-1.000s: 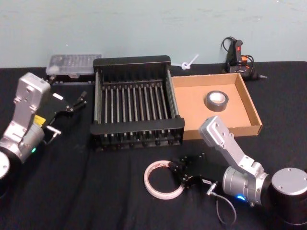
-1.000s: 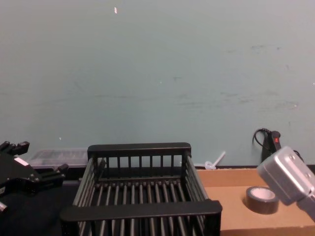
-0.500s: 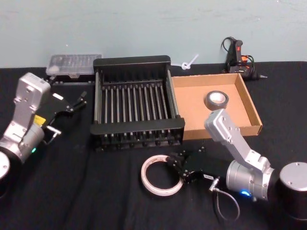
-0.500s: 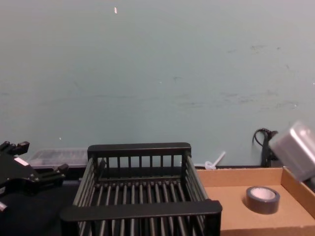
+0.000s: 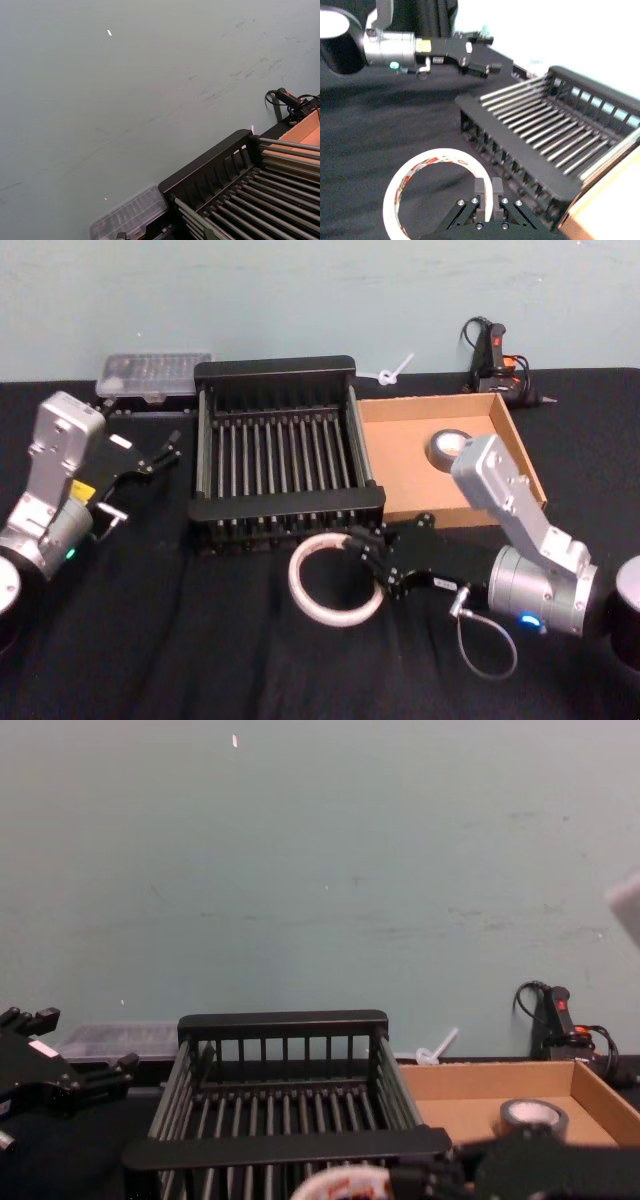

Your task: Pick up the white tape and place it into the black box , Pick up the silver tape and place it into the brown box.

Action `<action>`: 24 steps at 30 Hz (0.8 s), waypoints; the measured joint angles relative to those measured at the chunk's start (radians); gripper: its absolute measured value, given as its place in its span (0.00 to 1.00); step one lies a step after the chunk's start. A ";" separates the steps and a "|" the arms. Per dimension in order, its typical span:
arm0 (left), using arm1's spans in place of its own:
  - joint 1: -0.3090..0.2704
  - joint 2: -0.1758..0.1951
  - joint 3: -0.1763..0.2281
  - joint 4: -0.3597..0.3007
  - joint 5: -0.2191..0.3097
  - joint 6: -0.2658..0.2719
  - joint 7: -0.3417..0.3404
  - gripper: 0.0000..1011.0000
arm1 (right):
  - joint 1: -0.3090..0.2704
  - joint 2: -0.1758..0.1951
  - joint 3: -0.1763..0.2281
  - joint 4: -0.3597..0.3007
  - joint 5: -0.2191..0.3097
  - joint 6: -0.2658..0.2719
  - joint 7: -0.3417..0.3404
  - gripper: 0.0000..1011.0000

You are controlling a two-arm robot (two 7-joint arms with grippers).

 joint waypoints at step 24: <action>0.000 0.000 0.000 0.000 0.000 0.000 0.000 0.99 | 0.213 -0.140 0.006 0.197 -0.022 -0.055 -0.098 0.09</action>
